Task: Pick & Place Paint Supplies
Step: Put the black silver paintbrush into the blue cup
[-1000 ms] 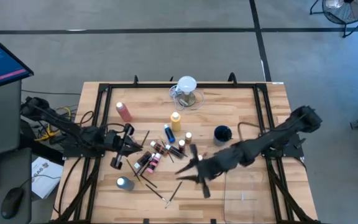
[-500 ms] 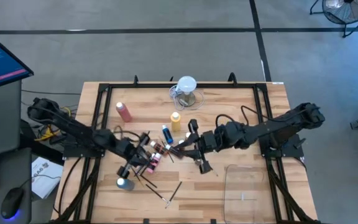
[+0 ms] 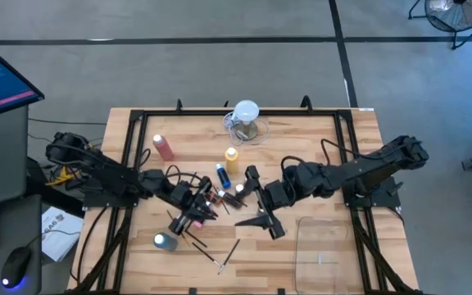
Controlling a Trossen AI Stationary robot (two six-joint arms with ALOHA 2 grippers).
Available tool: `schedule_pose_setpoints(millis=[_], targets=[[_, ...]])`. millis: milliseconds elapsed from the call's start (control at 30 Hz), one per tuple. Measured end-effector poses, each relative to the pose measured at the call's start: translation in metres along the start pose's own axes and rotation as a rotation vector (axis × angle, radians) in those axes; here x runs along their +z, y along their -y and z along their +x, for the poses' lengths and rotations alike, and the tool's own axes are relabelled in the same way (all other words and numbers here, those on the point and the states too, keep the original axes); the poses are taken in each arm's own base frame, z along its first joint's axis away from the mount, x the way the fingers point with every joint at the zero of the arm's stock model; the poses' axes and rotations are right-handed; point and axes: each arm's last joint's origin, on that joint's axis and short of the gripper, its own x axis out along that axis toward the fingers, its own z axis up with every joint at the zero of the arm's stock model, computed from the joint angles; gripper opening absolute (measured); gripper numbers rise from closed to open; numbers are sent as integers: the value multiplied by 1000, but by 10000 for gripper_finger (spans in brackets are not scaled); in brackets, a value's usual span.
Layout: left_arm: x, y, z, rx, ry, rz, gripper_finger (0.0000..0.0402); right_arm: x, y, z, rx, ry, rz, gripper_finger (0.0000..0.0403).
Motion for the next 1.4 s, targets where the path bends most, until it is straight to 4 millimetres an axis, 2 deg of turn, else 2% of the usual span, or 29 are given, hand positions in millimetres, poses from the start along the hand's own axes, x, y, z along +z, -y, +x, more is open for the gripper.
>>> schedule_pose_setpoints(millis=[267, 333, 467, 667, 1033, 1400], targets=[[0, 1, 0, -18, 0, 2, 3, -11, 17, 8, -56, -9, 59, 265], [0, 1, 0, -19, -1, 1, 3, -9, 21, 17, -60, 18, 65, 265], [0, 1, 0, -26, -2, 0, 4, -19, 23, 30, 9, -24, 79, 265], [0, 1, 0, -38, -3, -3, 4, -16, 24, 45, 30, -62, 78, 265], [0, 1, 0, -39, -4, -3, 3, -9, 22, 44, 35, -45, 57, 261], [0, 0, 0, -33, -3, 1, 4, -4, 22, 44, 42, 2, 40, 199]])
